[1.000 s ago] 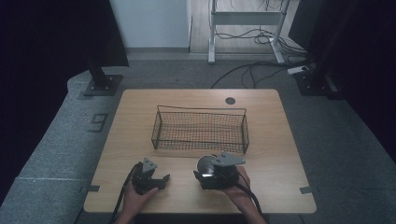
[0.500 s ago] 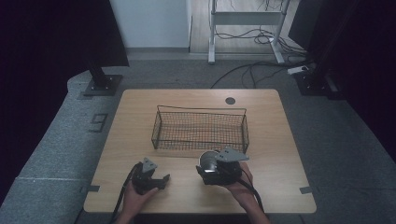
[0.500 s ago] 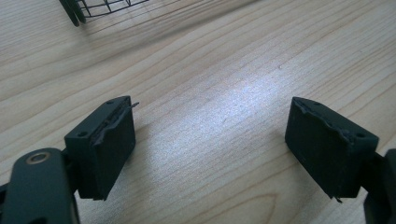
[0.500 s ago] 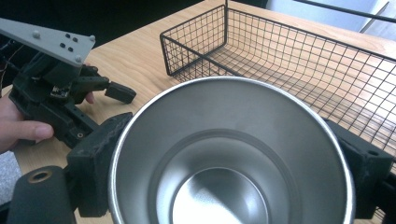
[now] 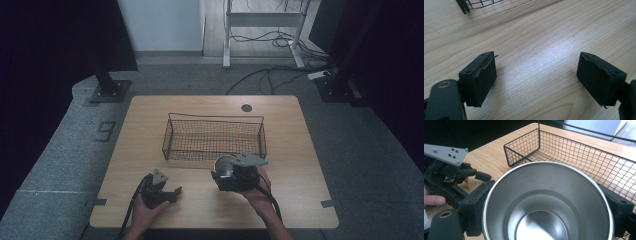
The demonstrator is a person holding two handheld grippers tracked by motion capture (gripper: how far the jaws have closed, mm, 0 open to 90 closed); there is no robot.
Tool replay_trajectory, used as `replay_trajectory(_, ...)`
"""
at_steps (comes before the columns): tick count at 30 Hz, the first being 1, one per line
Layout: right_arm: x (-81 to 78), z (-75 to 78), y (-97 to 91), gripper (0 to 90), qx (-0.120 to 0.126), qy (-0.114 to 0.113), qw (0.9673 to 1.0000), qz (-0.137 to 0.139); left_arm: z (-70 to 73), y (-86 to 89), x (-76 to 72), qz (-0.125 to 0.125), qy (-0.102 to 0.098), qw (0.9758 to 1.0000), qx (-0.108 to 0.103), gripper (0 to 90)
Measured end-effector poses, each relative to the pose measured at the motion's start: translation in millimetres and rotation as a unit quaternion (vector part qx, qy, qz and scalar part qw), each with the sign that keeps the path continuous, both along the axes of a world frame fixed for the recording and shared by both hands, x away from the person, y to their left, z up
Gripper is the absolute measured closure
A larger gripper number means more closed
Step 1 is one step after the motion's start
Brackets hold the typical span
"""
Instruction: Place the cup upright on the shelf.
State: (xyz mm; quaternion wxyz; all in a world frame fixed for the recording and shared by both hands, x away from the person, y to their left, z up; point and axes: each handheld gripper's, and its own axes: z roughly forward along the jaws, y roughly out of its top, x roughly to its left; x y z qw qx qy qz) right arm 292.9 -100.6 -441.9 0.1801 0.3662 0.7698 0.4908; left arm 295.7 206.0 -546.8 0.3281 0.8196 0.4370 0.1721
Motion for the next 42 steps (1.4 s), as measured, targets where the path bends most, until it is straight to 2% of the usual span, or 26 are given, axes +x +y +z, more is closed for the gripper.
replay_trajectory(12, 11.0, 7.6, -1.4, 13.4, -0.01, -0.003, 0.9999, -0.011, 0.0, -0.1, -0.1, 0.0, 0.0, 1.0, 0.0, 16.2)
replay_trajectory(30, 28.1, 20.2, -0.2, 13.4, -0.008, -0.01, 0.9997, -0.02, 0.0, 0.0, 0.0, 0.0, 0.0, 1.0, 0.0, 16.2)
replay_trajectory(34, 32.8, 20.4, 1.0, 13.4, -0.007, -0.007, 0.9998, -0.017, 0.1, 0.0, -0.1, 0.0, 0.0, 1.0, 0.0, 16.2)
replay_trajectory(42, 45.2, 18.9, 0.1, 13.4, -0.008, -0.003, 0.9995, -0.032, 0.1, 0.1, -0.1, 0.0, 0.0, 1.0, 0.0, 16.2)
